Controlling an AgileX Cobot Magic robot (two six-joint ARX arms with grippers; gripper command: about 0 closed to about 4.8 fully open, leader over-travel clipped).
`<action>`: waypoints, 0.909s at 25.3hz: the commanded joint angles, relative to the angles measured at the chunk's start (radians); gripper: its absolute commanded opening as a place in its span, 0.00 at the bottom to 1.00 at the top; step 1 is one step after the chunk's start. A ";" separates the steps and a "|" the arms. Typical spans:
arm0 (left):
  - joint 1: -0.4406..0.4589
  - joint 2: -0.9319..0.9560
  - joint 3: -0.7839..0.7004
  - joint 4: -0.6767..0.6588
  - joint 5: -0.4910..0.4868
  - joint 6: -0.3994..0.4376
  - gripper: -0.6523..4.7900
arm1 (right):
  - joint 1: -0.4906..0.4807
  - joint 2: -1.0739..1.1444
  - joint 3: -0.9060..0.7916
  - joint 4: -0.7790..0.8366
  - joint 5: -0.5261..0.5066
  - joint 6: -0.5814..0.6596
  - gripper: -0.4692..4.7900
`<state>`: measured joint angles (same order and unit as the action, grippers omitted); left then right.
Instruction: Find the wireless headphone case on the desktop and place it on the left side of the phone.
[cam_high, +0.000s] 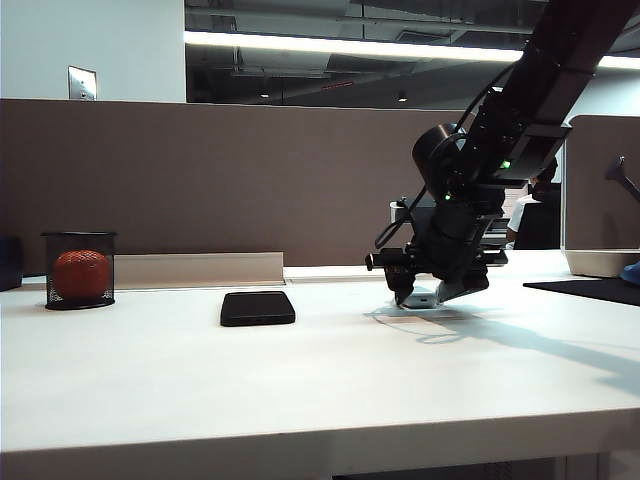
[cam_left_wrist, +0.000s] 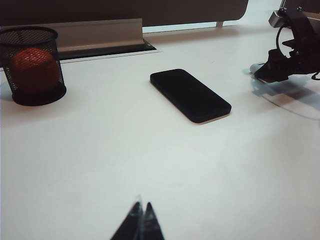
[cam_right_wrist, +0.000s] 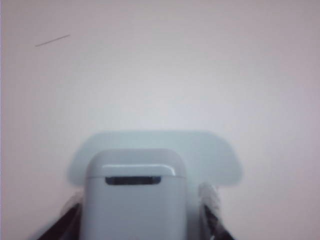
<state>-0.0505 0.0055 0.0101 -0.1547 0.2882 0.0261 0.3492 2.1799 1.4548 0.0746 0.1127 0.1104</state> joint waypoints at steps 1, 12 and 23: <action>0.002 0.001 0.002 0.006 0.008 0.000 0.11 | 0.002 0.002 0.003 -0.003 0.002 -0.006 0.56; 0.002 0.001 0.002 0.006 0.008 0.000 0.11 | 0.001 0.002 0.003 -0.023 0.024 -0.006 0.47; 0.002 0.001 0.002 0.006 0.008 0.000 0.11 | 0.002 -0.049 0.004 -0.018 0.024 -0.010 0.47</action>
<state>-0.0505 0.0055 0.0101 -0.1547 0.2882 0.0261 0.3496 2.1548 1.4544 0.0364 0.1318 0.1051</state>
